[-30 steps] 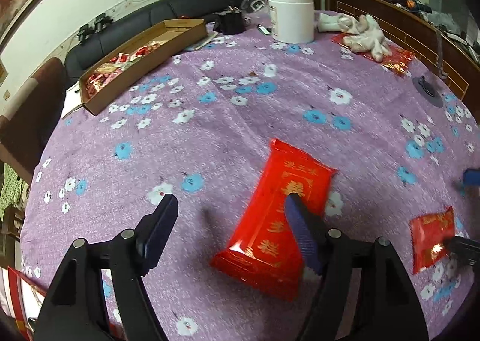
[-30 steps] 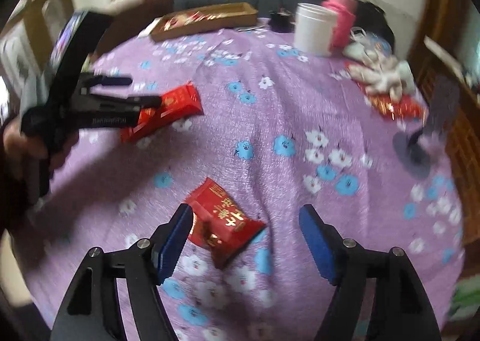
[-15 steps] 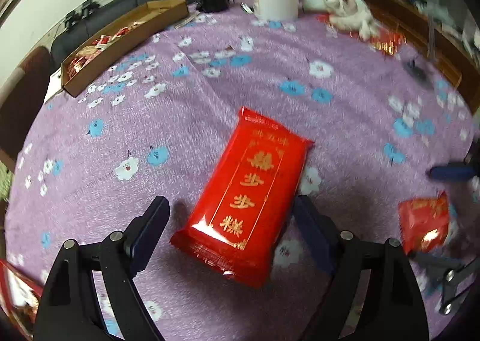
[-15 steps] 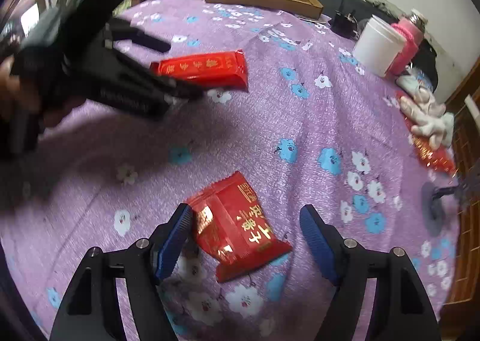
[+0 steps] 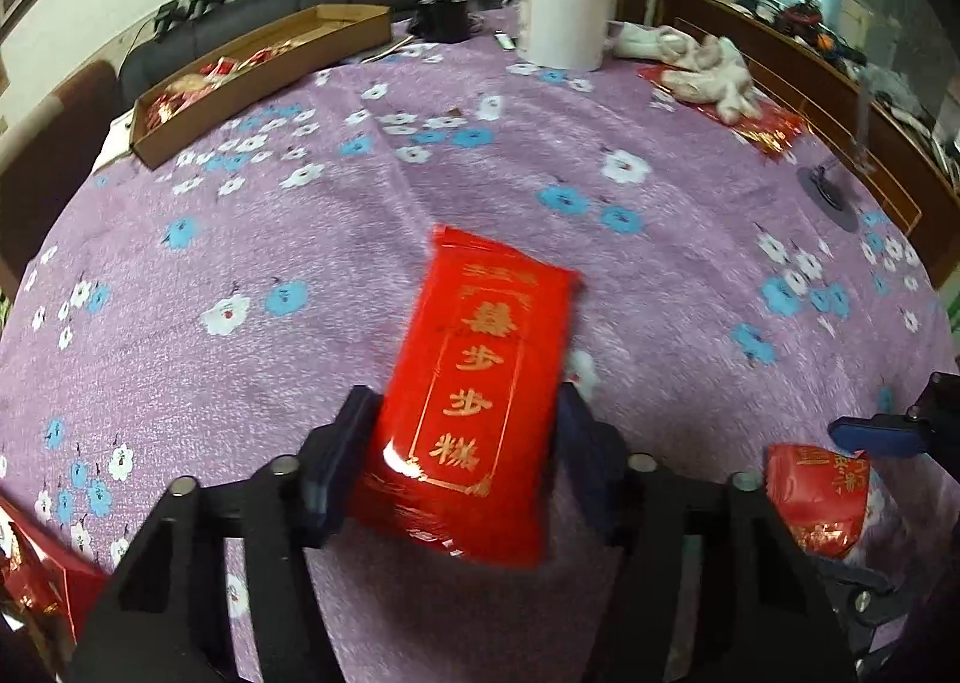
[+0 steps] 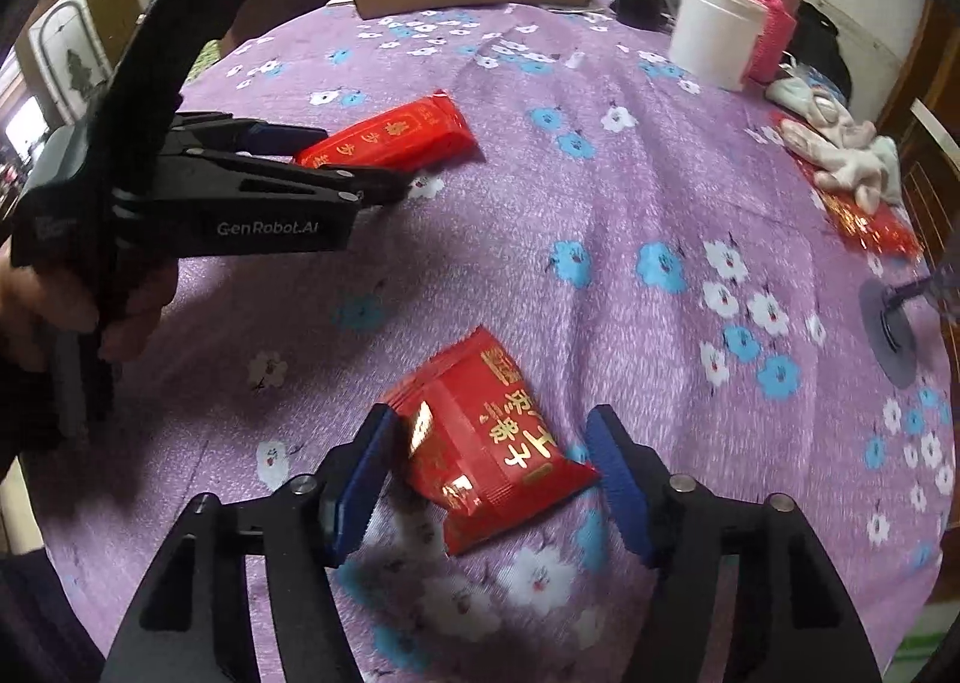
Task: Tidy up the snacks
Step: 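Grasp the long red cake packet with left while right grasps the red pastry packet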
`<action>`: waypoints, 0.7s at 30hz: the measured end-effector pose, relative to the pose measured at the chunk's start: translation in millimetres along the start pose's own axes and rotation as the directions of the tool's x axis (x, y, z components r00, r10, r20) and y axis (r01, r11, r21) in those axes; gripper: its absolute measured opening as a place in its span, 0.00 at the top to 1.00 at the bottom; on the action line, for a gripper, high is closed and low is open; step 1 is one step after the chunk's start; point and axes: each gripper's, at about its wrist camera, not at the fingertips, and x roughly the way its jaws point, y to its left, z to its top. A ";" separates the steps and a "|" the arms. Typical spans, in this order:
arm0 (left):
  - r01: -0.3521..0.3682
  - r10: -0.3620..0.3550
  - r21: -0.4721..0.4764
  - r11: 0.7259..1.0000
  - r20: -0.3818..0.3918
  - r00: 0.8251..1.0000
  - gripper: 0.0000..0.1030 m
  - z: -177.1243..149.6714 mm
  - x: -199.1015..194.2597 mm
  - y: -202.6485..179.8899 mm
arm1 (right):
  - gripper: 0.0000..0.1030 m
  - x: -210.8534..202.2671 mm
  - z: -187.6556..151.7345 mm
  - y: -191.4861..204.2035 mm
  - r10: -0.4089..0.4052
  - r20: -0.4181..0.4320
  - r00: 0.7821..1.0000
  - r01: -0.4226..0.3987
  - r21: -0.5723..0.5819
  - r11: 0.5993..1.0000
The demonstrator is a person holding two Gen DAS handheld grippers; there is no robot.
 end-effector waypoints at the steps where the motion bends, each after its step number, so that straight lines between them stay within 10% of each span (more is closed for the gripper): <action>1: 0.003 -0.003 0.008 1.000 0.002 1.000 0.48 -1.4 -1.4 -2.5 | 0.42 0.1 0.1 -0.4 -0.002 0.000 1.000 0.002 0.007 1.000; 21: 0.094 -0.094 -0.011 0.995 -0.002 0.996 0.52 -73.9 -59.1 4.4 | 0.44 -18.1 -24.5 46.2 0.070 -0.011 0.997 -0.069 0.092 0.993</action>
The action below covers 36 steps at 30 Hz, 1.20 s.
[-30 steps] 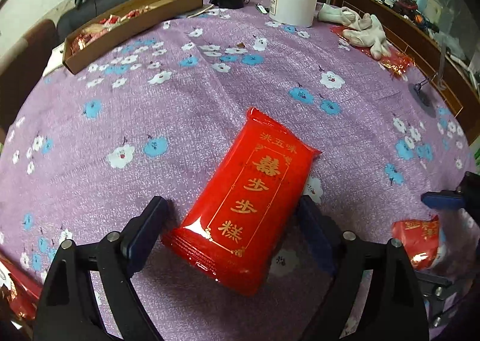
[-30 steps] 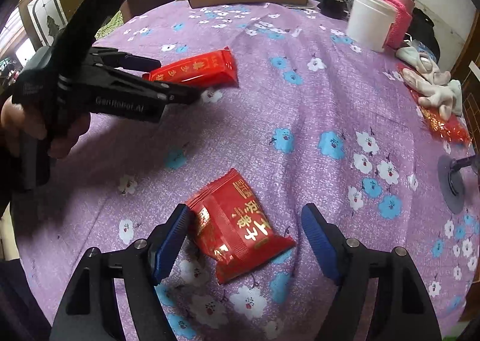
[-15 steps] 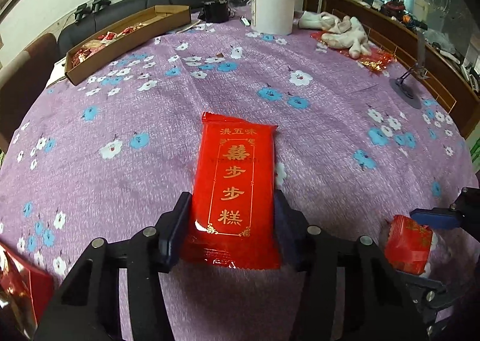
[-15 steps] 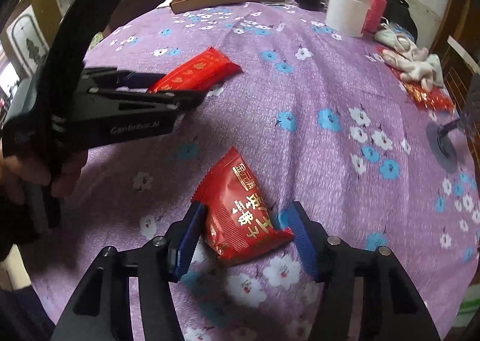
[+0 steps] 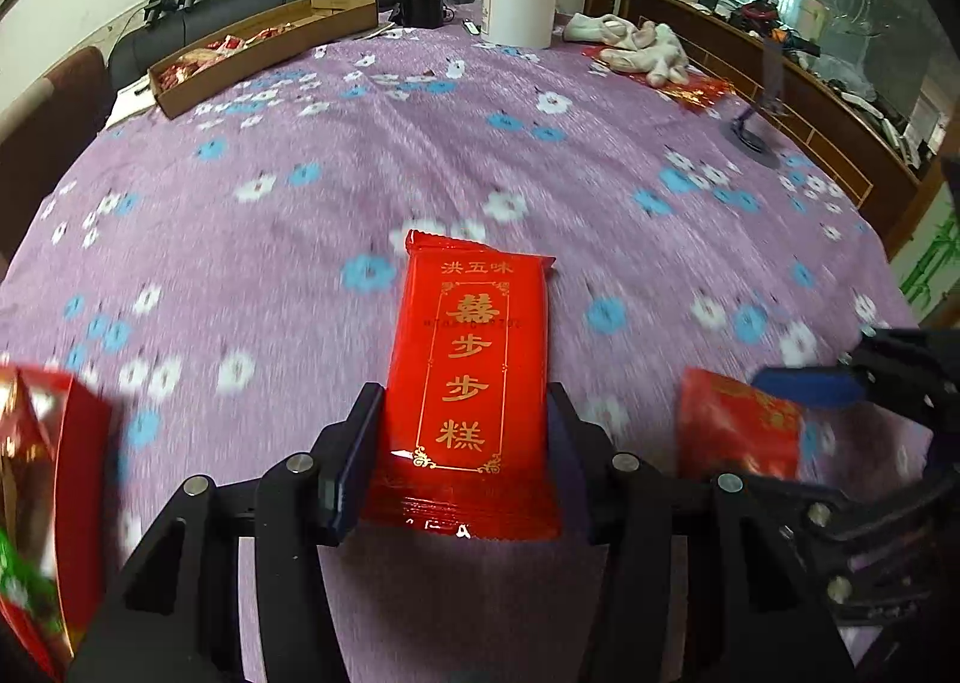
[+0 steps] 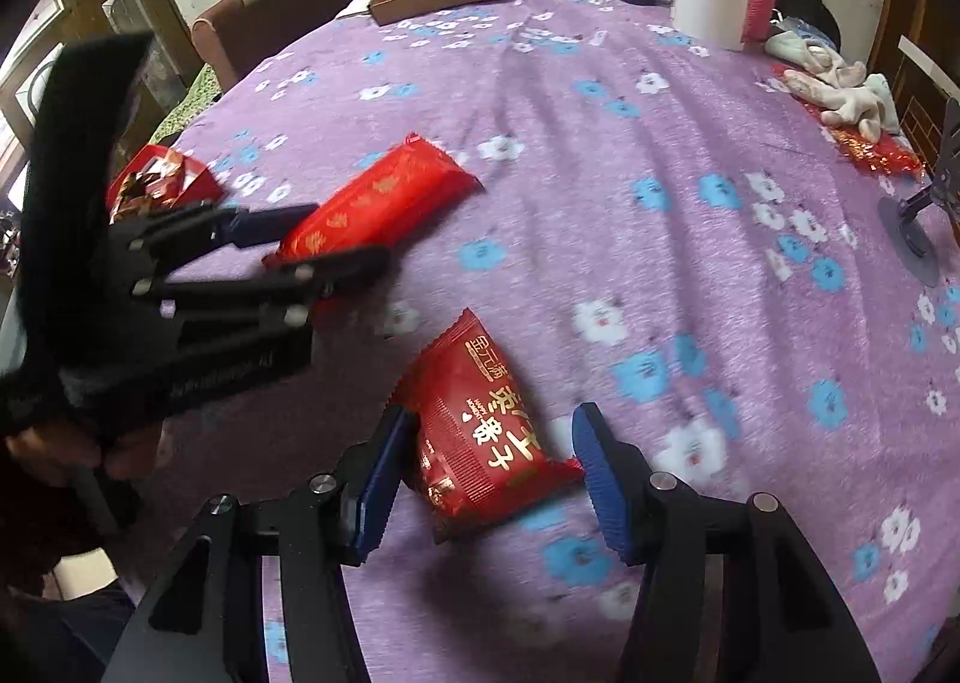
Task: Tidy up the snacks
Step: 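Grasp the long red cake packet with left while right grasps the red pastry packet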
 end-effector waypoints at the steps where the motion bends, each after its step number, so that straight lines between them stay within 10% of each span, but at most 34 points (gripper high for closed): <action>1: 0.008 -0.008 -0.004 1.000 0.000 1.000 0.52 -7.0 -5.1 1.0 | 0.44 0.2 -1.0 4.6 -0.002 -0.002 1.000 0.002 -0.004 1.000; 36: 0.080 -0.077 -0.090 0.993 0.035 0.996 0.52 -136.6 -101.5 25.0 | 0.45 -23.5 -81.1 121.3 -0.013 -0.005 1.000 0.013 -0.022 1.000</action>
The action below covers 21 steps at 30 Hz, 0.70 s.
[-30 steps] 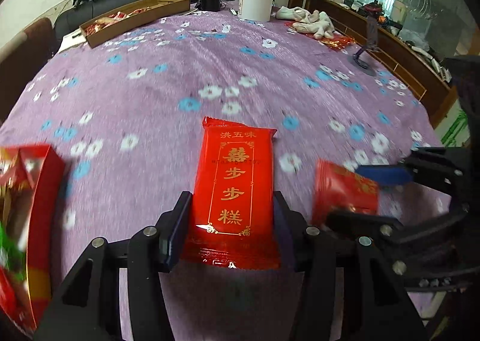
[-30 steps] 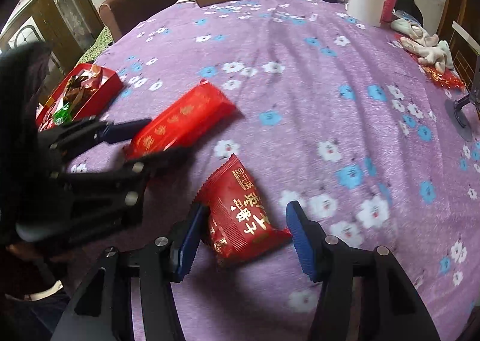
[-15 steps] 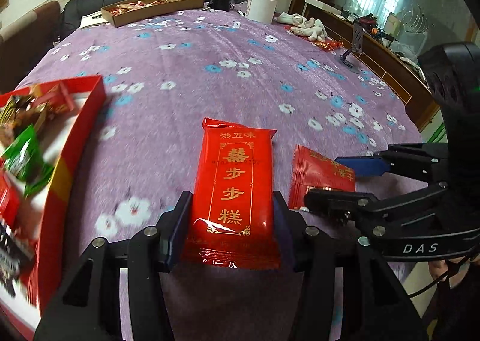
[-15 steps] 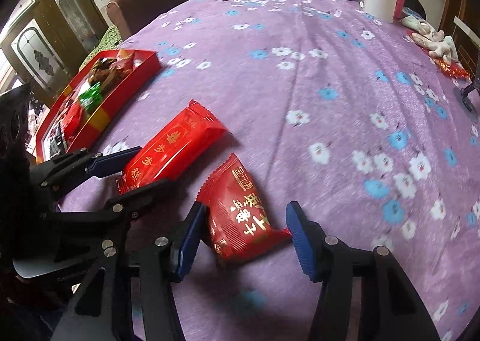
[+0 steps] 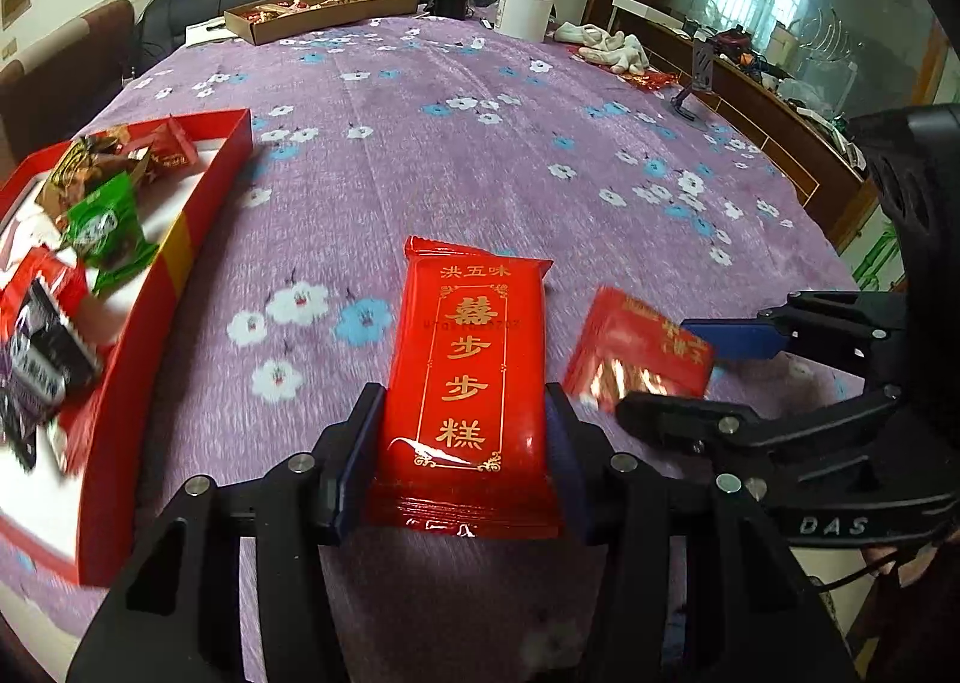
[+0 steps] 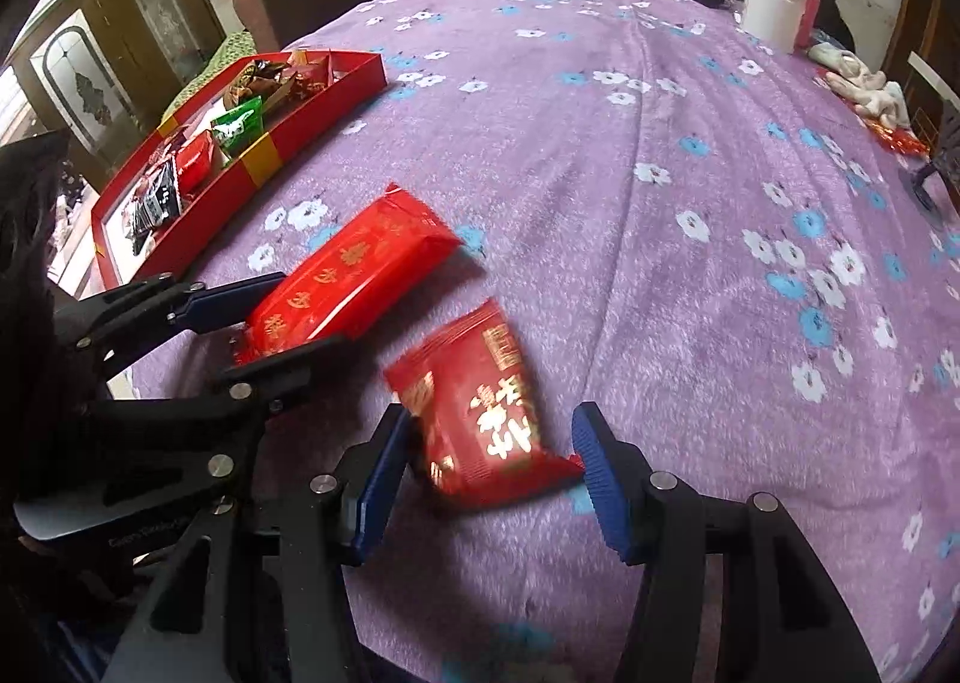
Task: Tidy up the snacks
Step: 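Grasp the long red cake packet with left while right grasps the red pastry packet, then carry both packets over the tray and open both grippers to drop them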
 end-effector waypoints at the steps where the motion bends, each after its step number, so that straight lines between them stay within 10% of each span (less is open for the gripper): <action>1: 0.003 -0.003 -0.001 1.000 -0.001 1.000 0.52 -2.2 -1.5 -1.6 | 0.46 -2.1 -2.2 -2.4 0.004 0.007 1.000 -0.004 0.014 1.000; 21: -0.019 0.025 -0.118 0.993 0.049 0.998 0.52 -11.8 -30.0 32.3 | 0.58 -24.0 -10.9 -13.1 0.038 0.079 0.996 -0.045 0.088 0.995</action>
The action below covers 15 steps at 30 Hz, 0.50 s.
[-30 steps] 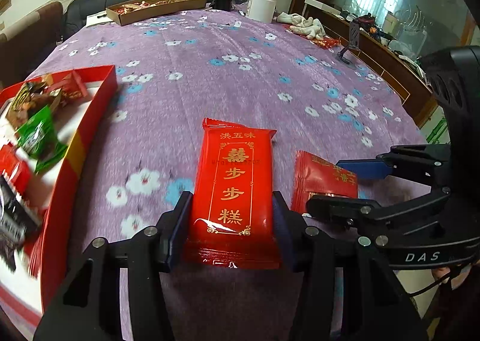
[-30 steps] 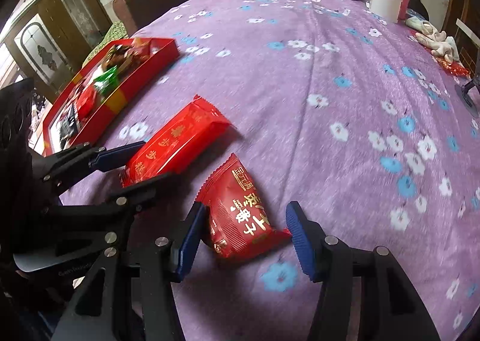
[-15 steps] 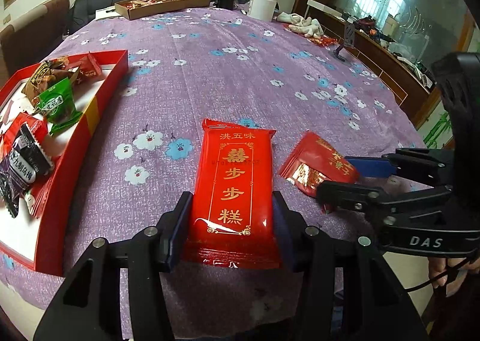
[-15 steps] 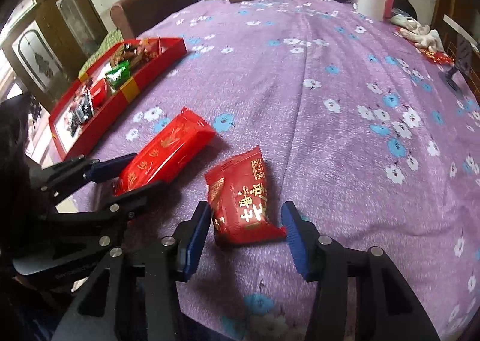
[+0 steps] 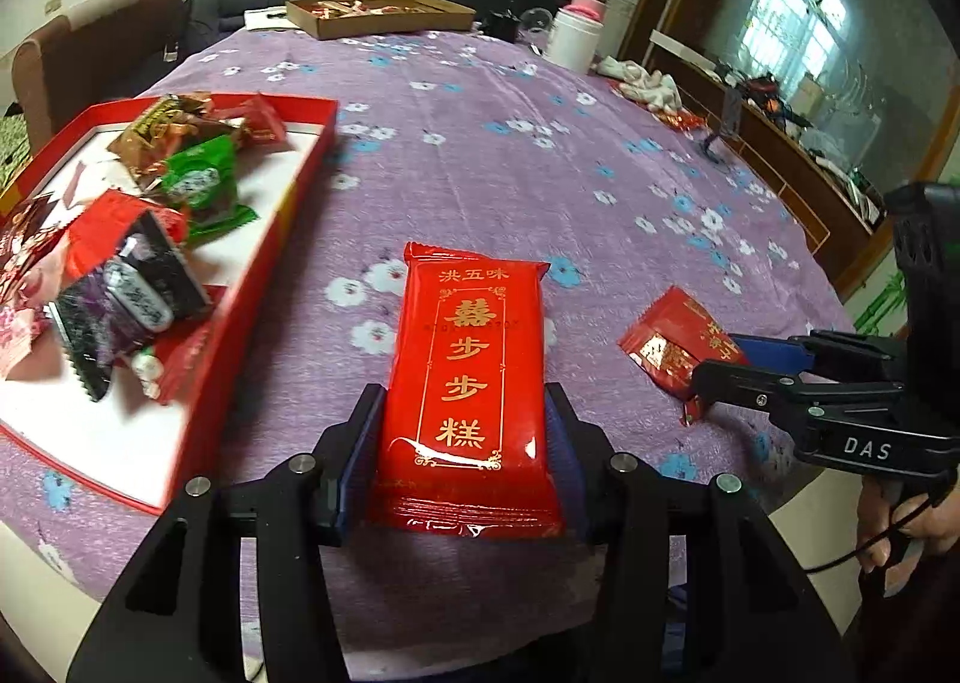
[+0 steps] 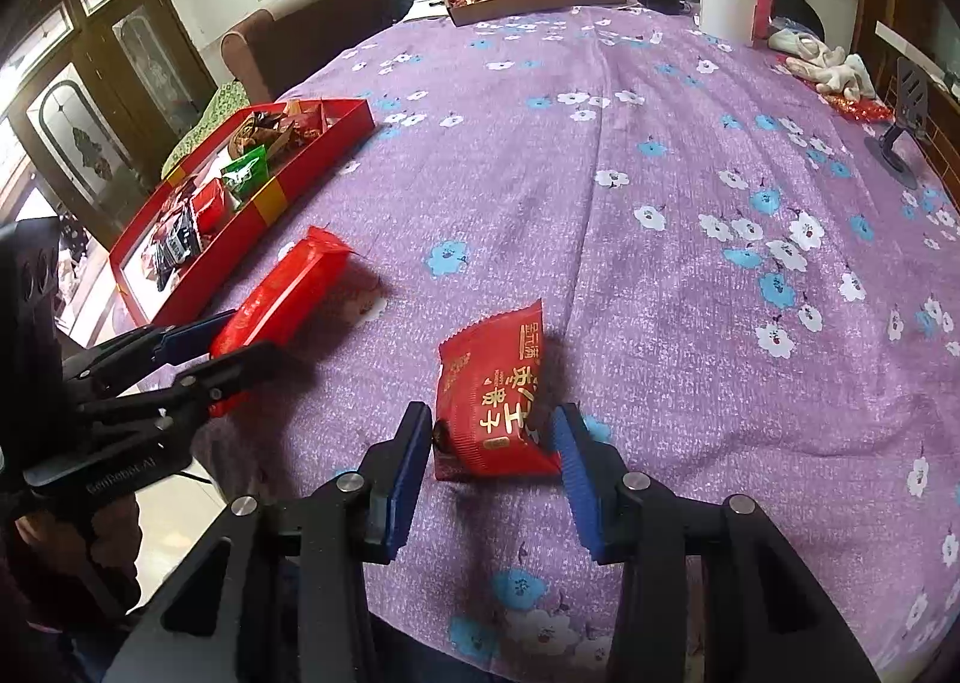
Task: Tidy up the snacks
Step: 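Carry both packets over the tray and open both grippers to drop them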
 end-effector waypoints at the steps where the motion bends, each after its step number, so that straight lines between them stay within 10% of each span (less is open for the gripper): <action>1: -0.001 0.001 -0.002 1.000 0.010 1.000 0.52 1.9 -3.1 1.9 | 0.58 -0.2 2.0 0.2 -0.001 0.002 1.000 0.001 -0.001 1.000; 15: -0.103 0.122 -0.113 0.988 0.170 0.978 0.52 33.8 -60.0 80.2 | 0.71 38.2 52.0 35.2 -0.044 -0.053 0.998 0.039 -0.100 0.994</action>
